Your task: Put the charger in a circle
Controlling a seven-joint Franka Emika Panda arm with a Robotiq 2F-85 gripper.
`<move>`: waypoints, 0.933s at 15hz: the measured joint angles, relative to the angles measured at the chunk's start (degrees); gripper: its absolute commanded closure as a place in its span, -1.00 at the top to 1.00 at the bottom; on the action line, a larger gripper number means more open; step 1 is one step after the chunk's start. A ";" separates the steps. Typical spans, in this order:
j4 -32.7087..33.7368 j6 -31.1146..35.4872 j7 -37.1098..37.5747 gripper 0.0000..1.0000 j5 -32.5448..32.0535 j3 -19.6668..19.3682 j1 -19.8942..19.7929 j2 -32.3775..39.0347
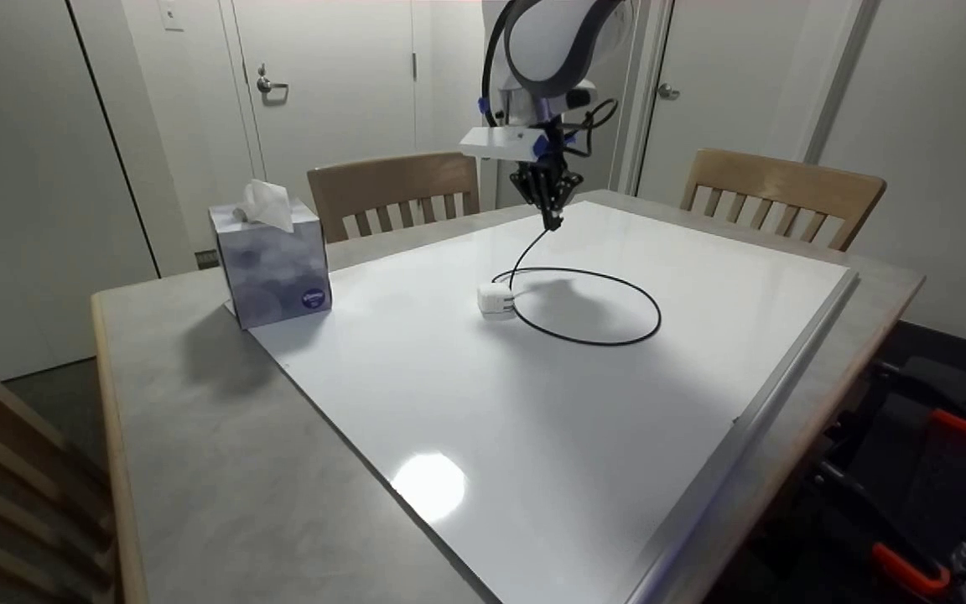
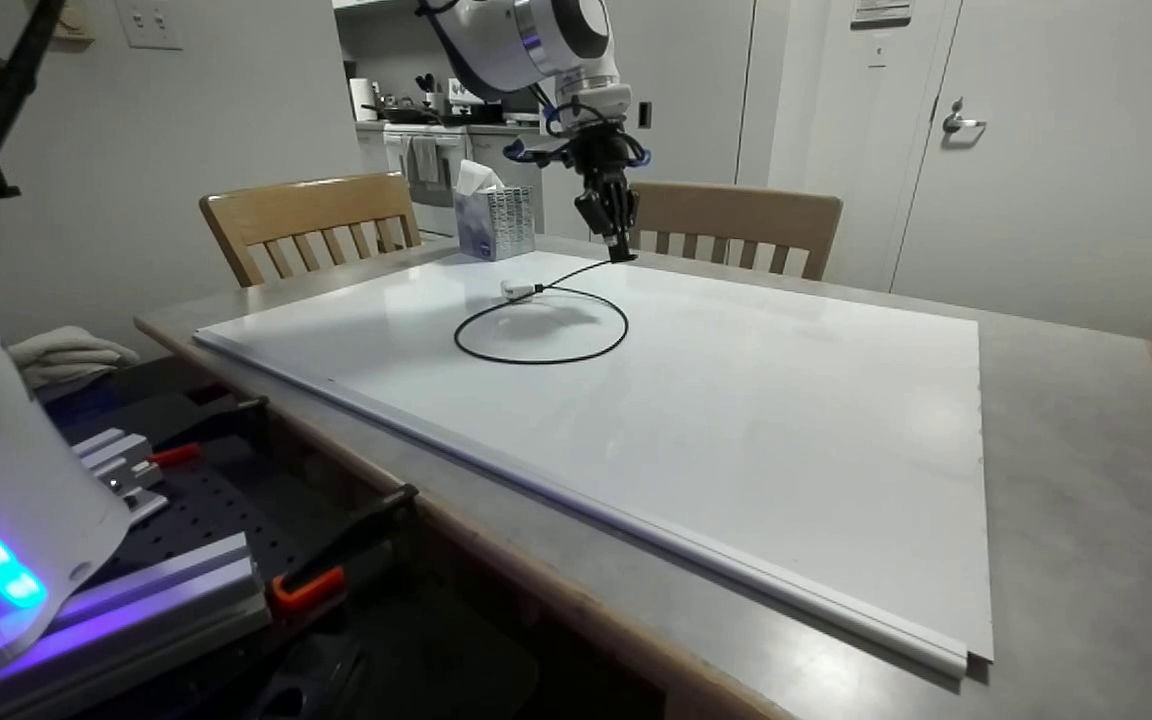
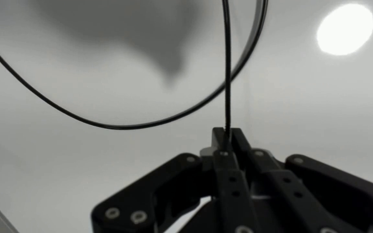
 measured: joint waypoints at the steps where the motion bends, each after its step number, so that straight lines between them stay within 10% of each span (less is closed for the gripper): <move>1: -0.67 -0.92 -0.90 -0.97 0.80 0.31 0.12 -0.42; 5: -2.89 -2.31 2.31 -0.97 0.76 -0.58 1.63 -0.86; 14: -5.80 0.04 37.59 -0.87 -8.18 -5.74 9.21 0.37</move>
